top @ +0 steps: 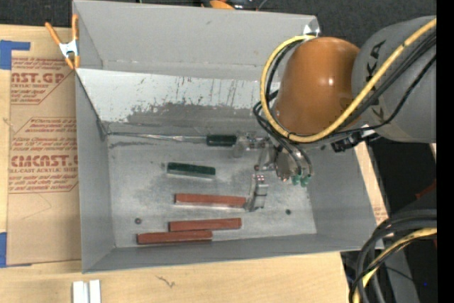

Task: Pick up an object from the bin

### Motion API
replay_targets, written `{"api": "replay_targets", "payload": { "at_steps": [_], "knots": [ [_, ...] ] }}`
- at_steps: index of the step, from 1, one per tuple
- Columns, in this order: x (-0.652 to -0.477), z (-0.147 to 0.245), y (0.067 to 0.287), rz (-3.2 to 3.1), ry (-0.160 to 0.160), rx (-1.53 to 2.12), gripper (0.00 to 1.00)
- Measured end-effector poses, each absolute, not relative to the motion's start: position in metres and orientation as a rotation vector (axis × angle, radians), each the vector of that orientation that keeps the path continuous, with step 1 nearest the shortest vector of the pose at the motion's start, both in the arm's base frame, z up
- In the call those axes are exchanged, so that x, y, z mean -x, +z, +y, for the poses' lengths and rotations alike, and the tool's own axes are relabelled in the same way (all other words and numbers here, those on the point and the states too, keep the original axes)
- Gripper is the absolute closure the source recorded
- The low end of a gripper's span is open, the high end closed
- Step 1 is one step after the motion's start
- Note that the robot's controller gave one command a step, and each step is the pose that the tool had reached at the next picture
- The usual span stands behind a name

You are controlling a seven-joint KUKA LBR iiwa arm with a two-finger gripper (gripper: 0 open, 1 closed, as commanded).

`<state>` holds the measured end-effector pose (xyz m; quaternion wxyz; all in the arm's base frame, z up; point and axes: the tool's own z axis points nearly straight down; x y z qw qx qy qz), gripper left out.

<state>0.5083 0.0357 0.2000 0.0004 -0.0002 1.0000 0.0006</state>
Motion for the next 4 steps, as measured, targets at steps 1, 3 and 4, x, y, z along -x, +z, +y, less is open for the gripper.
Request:
{"api": "replay_targets", "payload": {
  "at_steps": [1,3,4],
  "knots": [
    [-0.5577,0.0746,0.0664,3.134,0.002,-0.291,0.00],
    [-0.5601,0.0734,0.0709,3.123,0.002,-0.292,0.00],
    [-0.5606,0.0743,0.0738,3.127,0.004,-0.291,1.00]
  ]
}}
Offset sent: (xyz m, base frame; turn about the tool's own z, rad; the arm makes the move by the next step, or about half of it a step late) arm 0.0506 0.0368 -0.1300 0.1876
